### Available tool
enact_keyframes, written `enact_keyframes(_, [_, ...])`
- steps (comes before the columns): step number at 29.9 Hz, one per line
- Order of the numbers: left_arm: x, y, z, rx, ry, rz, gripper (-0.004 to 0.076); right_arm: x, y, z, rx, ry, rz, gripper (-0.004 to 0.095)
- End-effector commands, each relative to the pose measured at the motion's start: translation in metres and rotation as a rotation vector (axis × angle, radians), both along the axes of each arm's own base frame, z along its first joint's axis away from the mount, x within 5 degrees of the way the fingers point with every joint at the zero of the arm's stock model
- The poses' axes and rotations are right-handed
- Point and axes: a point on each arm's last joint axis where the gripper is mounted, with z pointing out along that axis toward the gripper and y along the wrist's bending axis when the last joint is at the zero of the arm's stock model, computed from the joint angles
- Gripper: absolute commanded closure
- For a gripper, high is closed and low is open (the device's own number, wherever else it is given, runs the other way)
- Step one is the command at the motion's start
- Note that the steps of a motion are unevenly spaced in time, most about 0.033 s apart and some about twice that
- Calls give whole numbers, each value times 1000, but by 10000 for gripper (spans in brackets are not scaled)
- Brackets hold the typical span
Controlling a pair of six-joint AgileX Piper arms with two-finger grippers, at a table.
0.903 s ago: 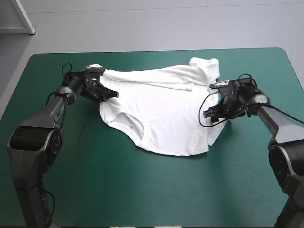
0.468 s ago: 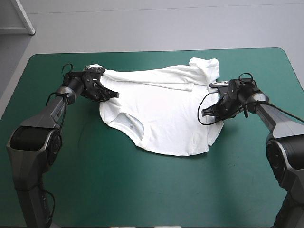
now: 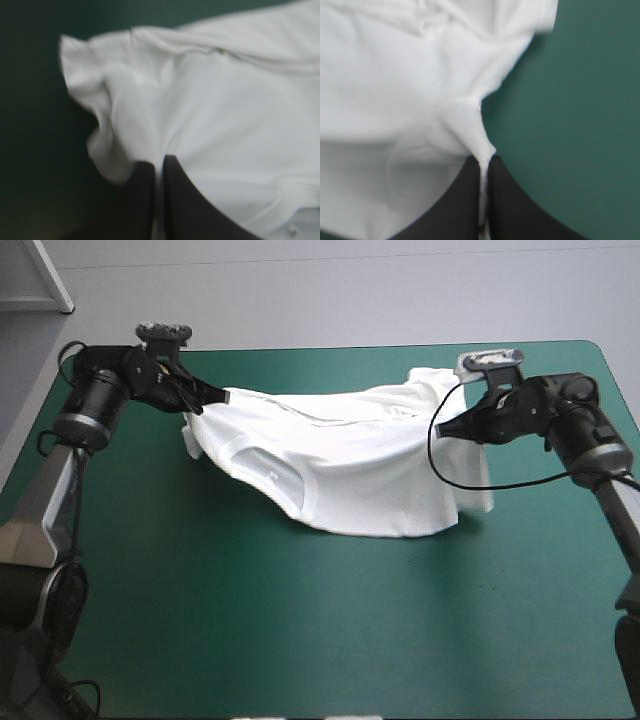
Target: Fold the cloth
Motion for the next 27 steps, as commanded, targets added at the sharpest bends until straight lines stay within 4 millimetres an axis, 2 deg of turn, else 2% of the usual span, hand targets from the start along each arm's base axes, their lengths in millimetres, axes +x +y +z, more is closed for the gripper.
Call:
enact_keyframes(1, [-47, 4, 95, -1, -264, 5, 732, -38, -8, 93, 38, -304, -6, 927])
enact_keyframes(5, [-90, 5, 159, 70, -442, 10, 732, -76, -16, 162, 61, -505, -8, 927])
enact_keyframes(10, [-141, 9, 216, 108, -599, 33, 732, -132, -28, 233, 65, -737, -25, 927])
enact_keyframes(13, [-172, 13, 242, 89, -684, 45, 732, -169, -37, 266, 52, -863, -50, 927])
enact_keyframes(15, [-192, 20, 257, 70, -745, 59, 732, -192, -45, 282, 32, -935, -81, 927])
enact_keyframes(21, [-242, 42, 284, 82, -906, 143, 732, -243, -60, 310, 0, -1090, -149, 927])
enact_keyframes(25, [-269, 51, 293, 68, -983, 158, 732, -262, -63, 314, 2, -1120, -151, 927])
enact_keyframes(27, [-277, 54, 296, 68, -1000, 161, 732, -263, -63, 312, 4, -1105, -147, 927])
